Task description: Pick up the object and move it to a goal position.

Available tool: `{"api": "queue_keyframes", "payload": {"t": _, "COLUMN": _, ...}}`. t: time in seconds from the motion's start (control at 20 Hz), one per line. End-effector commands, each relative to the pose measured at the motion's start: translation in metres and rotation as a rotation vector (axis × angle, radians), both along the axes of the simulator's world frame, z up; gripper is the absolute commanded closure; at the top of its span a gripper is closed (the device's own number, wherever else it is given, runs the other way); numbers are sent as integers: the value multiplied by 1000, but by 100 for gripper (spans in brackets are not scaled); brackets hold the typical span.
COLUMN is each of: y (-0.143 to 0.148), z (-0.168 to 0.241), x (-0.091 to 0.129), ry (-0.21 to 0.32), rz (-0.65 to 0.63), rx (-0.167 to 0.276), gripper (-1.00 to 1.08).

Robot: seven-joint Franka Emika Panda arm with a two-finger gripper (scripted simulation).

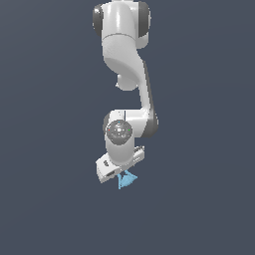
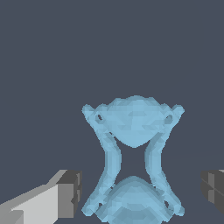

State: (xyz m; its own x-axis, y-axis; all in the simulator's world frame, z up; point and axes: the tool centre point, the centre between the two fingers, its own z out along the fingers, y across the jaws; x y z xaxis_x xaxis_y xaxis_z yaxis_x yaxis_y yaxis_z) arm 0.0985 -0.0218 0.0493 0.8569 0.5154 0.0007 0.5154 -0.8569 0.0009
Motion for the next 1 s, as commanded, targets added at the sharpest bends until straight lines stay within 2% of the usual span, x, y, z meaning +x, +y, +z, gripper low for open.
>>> {"api": "queue_keyframes", "payload": {"t": 0.0, "y": 0, "z": -15, "x": -1, "ry": 1, "rz": 1, "rx": 0, "gripper": -92}}
{"api": "queue_keyframes", "payload": {"t": 0.45, "y": 0, "z": -34, "x": 0, "ry": 1, "rz": 3, "rx": 0, "gripper": -92}}
{"api": "queue_keyframes", "payload": {"t": 0.5, "y": 0, "z": -34, "x": 0, "ry": 1, "rz": 3, "rx": 0, "gripper": 108}}
{"api": "queue_keyframes", "payload": {"t": 0.95, "y": 0, "z": -34, "x": 0, "ry": 1, "rz": 3, "rx": 0, "gripper": 108}}
